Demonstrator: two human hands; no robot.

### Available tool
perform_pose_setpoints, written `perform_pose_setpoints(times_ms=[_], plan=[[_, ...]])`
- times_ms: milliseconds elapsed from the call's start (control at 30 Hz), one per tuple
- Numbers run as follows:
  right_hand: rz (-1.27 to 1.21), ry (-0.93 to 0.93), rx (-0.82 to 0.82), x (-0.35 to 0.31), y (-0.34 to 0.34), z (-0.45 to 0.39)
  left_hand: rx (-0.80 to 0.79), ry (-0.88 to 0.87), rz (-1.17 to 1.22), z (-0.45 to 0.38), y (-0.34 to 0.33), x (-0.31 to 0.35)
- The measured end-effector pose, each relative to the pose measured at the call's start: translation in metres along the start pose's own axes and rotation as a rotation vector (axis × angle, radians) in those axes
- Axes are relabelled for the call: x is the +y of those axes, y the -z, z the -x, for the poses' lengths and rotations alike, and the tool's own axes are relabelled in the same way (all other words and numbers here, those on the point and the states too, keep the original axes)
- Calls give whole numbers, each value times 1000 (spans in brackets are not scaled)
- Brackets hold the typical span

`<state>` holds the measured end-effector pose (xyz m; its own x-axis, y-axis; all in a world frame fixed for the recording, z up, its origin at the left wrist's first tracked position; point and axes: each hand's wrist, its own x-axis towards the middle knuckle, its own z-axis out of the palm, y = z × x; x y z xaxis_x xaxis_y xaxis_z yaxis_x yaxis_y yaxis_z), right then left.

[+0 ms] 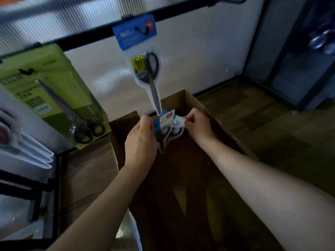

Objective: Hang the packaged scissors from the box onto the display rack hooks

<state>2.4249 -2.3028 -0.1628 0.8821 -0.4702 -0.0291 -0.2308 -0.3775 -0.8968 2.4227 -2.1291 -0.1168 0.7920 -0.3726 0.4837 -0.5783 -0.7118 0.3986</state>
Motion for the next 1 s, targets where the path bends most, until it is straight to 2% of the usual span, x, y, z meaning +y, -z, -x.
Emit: perform_pose_setpoints(times_ms=[200, 300, 400, 567, 800, 1000], plan=[[-11, 253, -22, -37, 26, 13, 171, 180, 243, -19, 41, 14], [-160, 317, 6, -64, 39, 15, 312, 291, 446, -33, 64, 30], [-332, 356, -36, -94, 49, 20, 397, 335, 539, -42, 85, 41], [-409, 434, -66, -132, 56, 27, 387, 362, 663, -47, 106, 55], [-435, 433, 72, -159, 53, 25, 384, 324, 675, -46, 116, 58], [-424, 404, 115, -164, 44, 18, 376, 334, 694, -46, 115, 57]])
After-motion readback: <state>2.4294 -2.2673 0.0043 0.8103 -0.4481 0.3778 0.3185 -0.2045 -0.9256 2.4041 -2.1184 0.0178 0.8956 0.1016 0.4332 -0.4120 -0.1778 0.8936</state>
